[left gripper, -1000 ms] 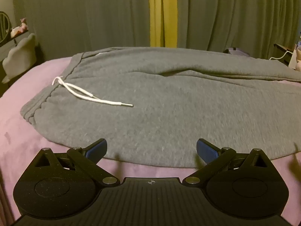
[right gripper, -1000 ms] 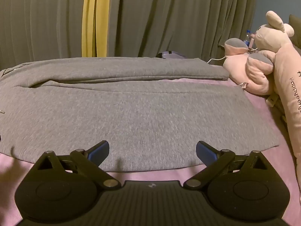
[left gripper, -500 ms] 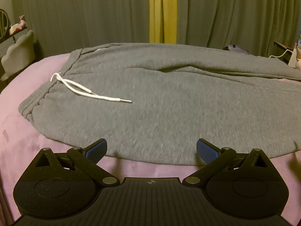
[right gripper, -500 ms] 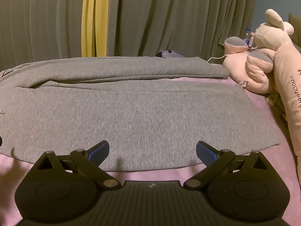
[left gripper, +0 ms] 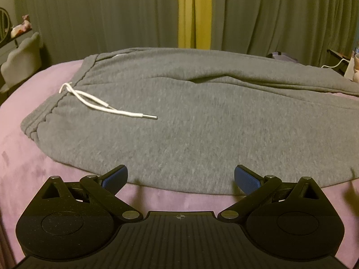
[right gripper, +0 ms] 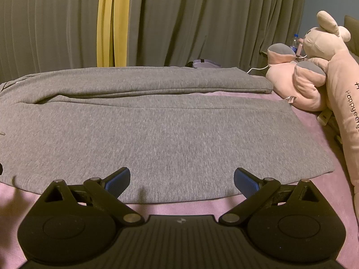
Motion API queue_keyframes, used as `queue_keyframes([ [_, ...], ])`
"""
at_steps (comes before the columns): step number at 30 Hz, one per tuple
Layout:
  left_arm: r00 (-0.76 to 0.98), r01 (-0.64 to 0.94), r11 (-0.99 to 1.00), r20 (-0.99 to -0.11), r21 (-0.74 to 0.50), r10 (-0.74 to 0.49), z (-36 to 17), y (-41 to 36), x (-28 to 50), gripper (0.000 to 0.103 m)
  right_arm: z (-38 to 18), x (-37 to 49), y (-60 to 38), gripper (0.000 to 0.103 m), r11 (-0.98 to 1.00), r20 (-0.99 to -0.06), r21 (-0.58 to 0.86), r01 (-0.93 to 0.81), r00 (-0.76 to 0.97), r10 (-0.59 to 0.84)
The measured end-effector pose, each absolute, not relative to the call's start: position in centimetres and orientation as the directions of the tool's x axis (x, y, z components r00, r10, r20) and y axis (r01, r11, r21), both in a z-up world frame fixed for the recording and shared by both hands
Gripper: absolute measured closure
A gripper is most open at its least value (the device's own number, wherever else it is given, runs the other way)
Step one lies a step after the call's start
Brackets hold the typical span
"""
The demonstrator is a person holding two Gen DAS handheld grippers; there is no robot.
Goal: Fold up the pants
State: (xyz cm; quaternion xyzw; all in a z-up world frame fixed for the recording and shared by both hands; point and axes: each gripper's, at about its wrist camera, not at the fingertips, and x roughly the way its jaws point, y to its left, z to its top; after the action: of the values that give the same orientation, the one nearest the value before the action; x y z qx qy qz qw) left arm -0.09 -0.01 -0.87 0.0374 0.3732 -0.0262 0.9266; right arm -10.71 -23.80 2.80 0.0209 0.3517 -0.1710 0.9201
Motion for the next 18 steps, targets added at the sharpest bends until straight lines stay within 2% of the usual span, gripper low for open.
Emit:
queue_keyframes([
  [18, 0.707, 0.073, 0.997, -0.707, 0.038, -0.025, -0.93, 0.18, 0.12, 0.0, 2.72, -10.67, -23.74, 0.004, 0.941, -0.656, -0.082, 0.328, 0.693, -0.298],
])
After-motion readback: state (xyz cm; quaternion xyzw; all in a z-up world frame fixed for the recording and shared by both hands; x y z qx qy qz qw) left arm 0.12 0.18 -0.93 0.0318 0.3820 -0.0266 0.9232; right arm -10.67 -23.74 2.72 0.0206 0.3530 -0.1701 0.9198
